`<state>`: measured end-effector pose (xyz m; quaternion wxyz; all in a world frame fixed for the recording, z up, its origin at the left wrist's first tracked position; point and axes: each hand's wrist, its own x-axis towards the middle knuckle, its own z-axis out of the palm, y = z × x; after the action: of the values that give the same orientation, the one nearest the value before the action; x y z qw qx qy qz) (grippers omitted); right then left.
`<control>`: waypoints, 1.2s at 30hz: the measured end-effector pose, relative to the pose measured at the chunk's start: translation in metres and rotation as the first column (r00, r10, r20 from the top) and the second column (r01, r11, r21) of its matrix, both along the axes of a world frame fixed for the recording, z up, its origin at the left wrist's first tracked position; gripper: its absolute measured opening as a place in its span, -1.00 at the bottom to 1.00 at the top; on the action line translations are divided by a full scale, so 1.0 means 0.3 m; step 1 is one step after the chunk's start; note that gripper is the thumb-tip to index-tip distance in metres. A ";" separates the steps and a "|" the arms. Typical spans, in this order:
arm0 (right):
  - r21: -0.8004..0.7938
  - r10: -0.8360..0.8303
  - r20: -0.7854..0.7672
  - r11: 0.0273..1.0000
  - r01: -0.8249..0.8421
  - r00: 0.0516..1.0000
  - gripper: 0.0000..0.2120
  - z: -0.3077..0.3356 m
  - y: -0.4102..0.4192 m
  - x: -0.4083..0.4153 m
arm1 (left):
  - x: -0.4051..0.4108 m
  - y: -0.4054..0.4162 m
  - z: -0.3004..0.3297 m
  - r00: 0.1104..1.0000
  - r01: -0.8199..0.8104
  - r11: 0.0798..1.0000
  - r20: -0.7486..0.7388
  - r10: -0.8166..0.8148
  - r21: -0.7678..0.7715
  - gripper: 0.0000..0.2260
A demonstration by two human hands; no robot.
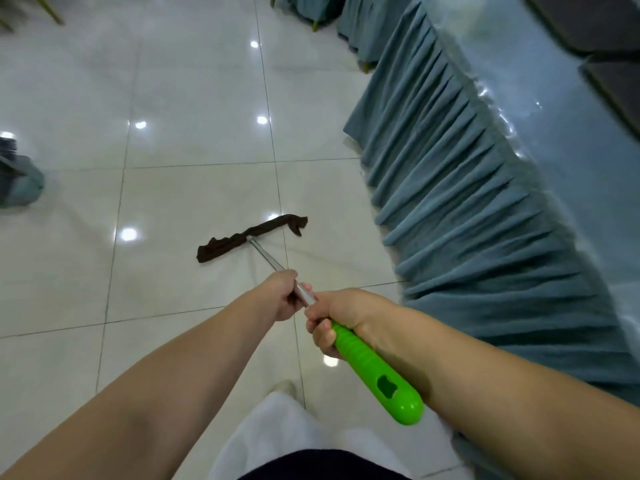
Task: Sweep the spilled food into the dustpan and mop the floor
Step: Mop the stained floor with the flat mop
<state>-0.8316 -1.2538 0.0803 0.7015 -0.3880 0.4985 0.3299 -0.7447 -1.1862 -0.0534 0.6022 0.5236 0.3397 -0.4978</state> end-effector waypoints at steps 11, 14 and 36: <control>-0.081 0.208 0.009 0.975 -0.207 0.978 -0.56 -0.002 -0.156 0.277 | 0.234 -0.124 0.002 0.992 -0.125 0.992 -0.026 0.124 -0.034 -0.70; -0.074 0.228 0.011 0.971 -0.227 0.974 -0.53 -0.012 -0.238 0.368 | 0.312 -0.190 0.016 0.984 -0.176 0.983 -0.037 0.175 -0.052 -0.67; -0.041 0.517 -0.010 0.855 -0.517 0.856 -0.65 -0.040 -0.671 1.037 | 0.877 -0.555 0.030 0.889 -0.456 0.890 -0.047 0.456 0.008 -0.76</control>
<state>-0.5205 -1.4550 0.0682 0.5794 -0.5224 0.3822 0.4954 -0.4817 -1.3527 -0.0443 0.6947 0.4163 0.4667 -0.3554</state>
